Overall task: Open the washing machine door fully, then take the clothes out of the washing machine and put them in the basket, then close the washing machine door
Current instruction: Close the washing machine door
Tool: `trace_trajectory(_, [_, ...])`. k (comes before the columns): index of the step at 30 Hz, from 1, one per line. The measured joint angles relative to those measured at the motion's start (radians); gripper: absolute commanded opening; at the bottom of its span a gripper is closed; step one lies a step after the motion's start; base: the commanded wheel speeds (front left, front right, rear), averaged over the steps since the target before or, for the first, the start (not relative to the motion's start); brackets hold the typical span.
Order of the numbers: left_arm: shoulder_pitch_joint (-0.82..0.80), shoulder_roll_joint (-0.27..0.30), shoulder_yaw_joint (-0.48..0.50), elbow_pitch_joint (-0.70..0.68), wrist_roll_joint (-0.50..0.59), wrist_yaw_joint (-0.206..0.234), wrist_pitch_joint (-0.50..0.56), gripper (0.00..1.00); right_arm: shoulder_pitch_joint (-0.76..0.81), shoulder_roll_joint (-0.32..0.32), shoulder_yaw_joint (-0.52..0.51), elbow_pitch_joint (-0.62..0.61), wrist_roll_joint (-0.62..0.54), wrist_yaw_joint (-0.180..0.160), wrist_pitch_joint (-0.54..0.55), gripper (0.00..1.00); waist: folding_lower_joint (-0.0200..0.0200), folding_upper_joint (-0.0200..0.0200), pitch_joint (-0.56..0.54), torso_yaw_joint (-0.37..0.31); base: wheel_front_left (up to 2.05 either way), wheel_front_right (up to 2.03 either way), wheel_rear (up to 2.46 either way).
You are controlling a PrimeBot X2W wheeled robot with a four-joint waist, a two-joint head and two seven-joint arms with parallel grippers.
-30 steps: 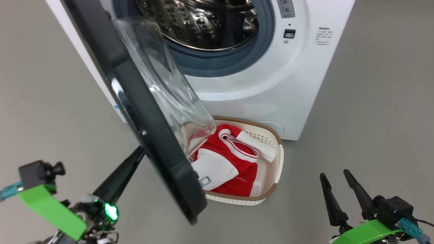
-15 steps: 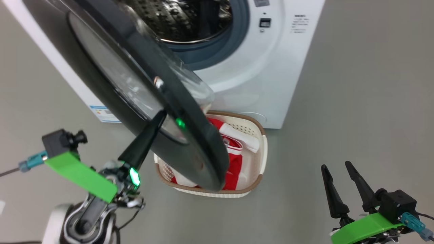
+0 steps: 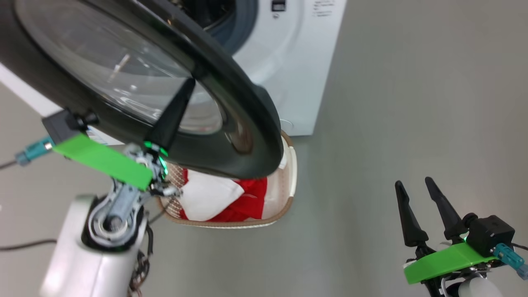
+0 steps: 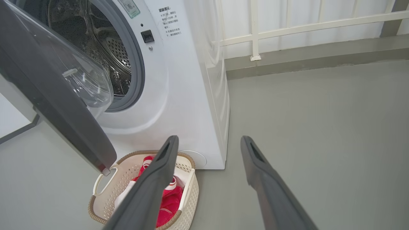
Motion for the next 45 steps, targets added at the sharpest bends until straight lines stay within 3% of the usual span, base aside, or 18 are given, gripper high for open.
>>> trace_trajectory(14, [-0.205, 0.058, -0.061, 0.157, 0.01, 0.0, -0.198, 0.0, -0.034, 0.008, -0.004, -0.003, 0.002, 0.0, 0.0, 1.0, 0.0, 0.0, 0.063, -0.095, 0.0, 0.0, 0.0])
trace_trajectory(22, [-0.21, 0.093, -0.105, 0.175, -0.023, 0.0, -0.242, 0.0, -0.034, 0.009, -0.016, -0.002, 0.002, 0.0, 0.0, 1.0, 0.0, 0.0, 0.055, -0.097, 0.0, 0.0, 0.0])
trace_trajectory(45, [0.204, 0.17, -0.221, 0.118, -0.03, 0.0, -0.436, 0.0, 0.023, 0.001, -0.028, 0.007, 0.0, 0.0, 0.0, 1.0, 0.0, 0.0, -0.063, -0.013, 0.0, 0.0, 0.0])
